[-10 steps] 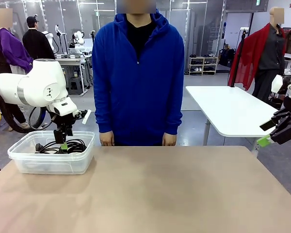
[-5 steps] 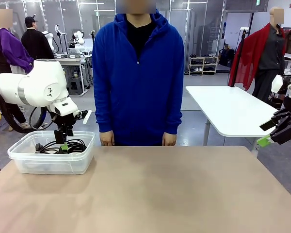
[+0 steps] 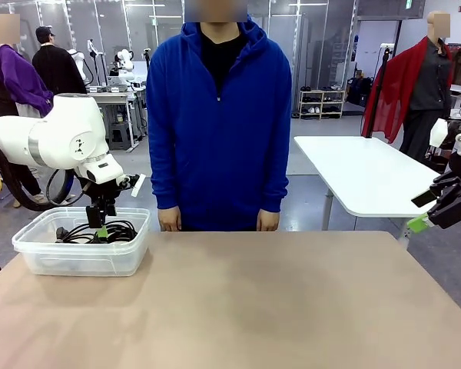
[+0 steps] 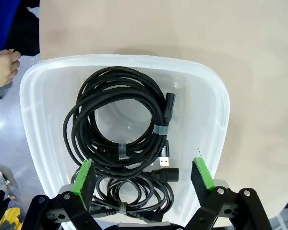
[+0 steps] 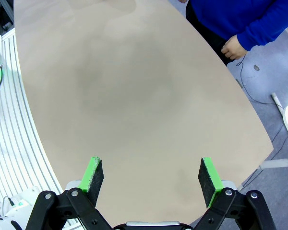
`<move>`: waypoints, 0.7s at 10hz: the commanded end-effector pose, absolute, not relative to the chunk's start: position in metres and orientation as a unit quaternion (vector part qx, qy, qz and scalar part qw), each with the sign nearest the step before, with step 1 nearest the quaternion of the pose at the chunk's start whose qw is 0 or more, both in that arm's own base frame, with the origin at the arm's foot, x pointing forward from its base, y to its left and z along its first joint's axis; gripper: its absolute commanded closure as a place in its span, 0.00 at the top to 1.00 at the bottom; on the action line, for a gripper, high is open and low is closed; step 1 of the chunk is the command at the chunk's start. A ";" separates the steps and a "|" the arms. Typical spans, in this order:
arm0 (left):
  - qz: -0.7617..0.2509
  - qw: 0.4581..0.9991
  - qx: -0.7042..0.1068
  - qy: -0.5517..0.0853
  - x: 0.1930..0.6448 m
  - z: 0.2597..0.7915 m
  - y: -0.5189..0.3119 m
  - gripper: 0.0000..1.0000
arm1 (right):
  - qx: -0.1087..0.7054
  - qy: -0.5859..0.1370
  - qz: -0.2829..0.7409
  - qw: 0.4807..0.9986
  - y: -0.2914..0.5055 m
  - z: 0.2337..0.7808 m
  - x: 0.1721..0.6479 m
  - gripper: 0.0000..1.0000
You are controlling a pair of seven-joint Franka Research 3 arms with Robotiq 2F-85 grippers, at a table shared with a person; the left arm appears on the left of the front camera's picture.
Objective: Organize and store the cables.
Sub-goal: Place the USB Extension Cable into the Organizing box.
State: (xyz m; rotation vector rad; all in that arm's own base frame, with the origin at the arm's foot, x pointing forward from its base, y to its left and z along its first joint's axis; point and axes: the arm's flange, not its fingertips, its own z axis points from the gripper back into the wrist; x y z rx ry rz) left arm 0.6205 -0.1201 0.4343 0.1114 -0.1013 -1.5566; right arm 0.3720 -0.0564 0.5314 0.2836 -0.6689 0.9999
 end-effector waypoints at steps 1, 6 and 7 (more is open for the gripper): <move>-0.703 0.707 0.054 -0.049 0.622 0.435 -0.118 1.00 | 0.133 -0.320 0.468 0.813 -0.056 0.531 0.373 1.00; -0.703 0.707 0.054 -0.049 0.622 0.435 -0.118 1.00 | 0.133 -0.320 0.468 0.813 -0.056 0.531 0.373 1.00; -0.703 0.707 0.054 -0.049 0.622 0.435 -0.118 1.00 | 0.133 -0.320 0.468 0.813 -0.056 0.531 0.373 1.00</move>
